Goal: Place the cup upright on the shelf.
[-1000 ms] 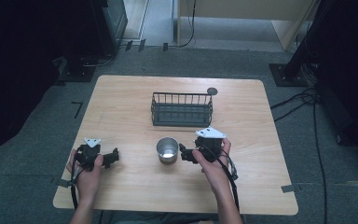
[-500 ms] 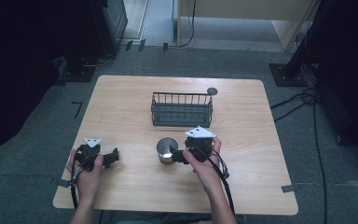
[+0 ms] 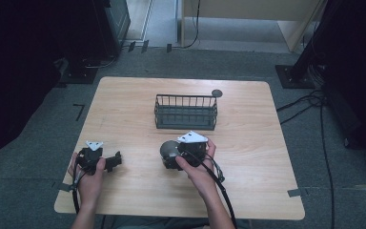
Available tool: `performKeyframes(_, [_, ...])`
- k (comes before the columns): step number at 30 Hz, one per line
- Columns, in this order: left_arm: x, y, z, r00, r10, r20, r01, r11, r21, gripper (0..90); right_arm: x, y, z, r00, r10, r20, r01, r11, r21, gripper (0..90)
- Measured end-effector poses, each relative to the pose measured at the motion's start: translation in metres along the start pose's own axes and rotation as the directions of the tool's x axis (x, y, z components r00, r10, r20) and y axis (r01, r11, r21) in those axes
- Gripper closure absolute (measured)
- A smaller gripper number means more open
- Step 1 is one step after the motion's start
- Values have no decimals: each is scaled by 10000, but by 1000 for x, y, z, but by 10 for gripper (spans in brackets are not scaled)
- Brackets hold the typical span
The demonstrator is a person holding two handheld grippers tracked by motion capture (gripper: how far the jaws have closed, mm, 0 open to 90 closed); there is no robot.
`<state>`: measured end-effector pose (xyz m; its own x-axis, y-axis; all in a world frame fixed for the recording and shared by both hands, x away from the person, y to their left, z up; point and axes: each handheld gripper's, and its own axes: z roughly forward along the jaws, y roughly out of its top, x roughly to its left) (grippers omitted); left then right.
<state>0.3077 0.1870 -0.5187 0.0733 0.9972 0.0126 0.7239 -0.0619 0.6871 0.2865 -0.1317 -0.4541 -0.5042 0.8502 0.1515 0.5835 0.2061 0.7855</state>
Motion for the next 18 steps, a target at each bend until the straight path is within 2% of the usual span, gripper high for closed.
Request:
performKeyframes(12, [0, 0, 0, 10000, -2, 1, 2, 10000, -2, 0, 12, -4, 14, 9994, -185, -282, 191, 9996, 195, 0])
performKeyframes(18, [0, 0, 0, 10000, -2, 0, 2, 10000, -1, 0, 15, -9, 25, 9993, -372, 19, 371, 9986, 367, 0])
